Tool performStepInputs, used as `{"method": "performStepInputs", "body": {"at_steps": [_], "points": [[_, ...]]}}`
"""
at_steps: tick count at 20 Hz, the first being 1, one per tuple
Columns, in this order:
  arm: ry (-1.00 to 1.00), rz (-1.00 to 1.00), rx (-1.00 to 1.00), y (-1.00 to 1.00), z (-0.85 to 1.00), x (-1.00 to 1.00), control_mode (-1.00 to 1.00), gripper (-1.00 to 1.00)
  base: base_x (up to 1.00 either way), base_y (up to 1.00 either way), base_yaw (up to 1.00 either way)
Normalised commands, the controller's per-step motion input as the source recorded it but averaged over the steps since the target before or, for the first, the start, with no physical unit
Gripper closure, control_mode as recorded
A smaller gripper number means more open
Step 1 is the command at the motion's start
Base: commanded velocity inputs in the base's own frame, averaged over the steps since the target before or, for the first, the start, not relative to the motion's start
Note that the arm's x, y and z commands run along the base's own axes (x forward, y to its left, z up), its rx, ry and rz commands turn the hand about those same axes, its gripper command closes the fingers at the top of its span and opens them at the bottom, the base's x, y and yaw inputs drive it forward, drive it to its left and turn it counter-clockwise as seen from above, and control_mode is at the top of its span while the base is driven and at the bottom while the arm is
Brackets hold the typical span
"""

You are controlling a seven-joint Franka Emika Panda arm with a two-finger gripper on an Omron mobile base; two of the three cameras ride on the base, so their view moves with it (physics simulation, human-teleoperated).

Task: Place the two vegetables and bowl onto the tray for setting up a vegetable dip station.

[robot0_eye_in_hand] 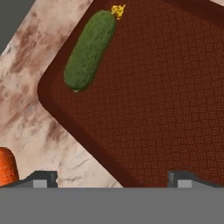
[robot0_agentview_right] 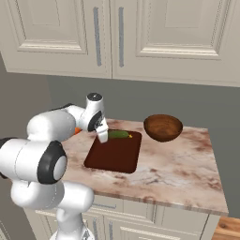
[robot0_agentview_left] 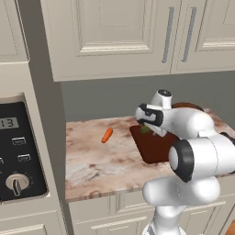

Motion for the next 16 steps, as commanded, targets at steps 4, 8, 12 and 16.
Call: {"method": "performStepInputs", "body": {"at_steps": [4, 8, 12, 16], "points": [[0.02, 0.26, -0.03, 0.53, 0.15, 0.0, -1.0, -1.0, 0.0, 0.0, 0.0], [0.02, 0.18, -0.02, 0.63, 0.06, 0.0, -1.0, -1.0, 0.0, 0.0, 0.0], [0.01, 0.1, -0.03, 0.69, 0.0, 0.0, -1.0, -1.0, 0.0, 0.0, 0.0], [0.01, 0.03, -0.01, 0.63, 0.0, 0.0, -1.0, -1.0, 0.0, 0.0, 0.0]]}}
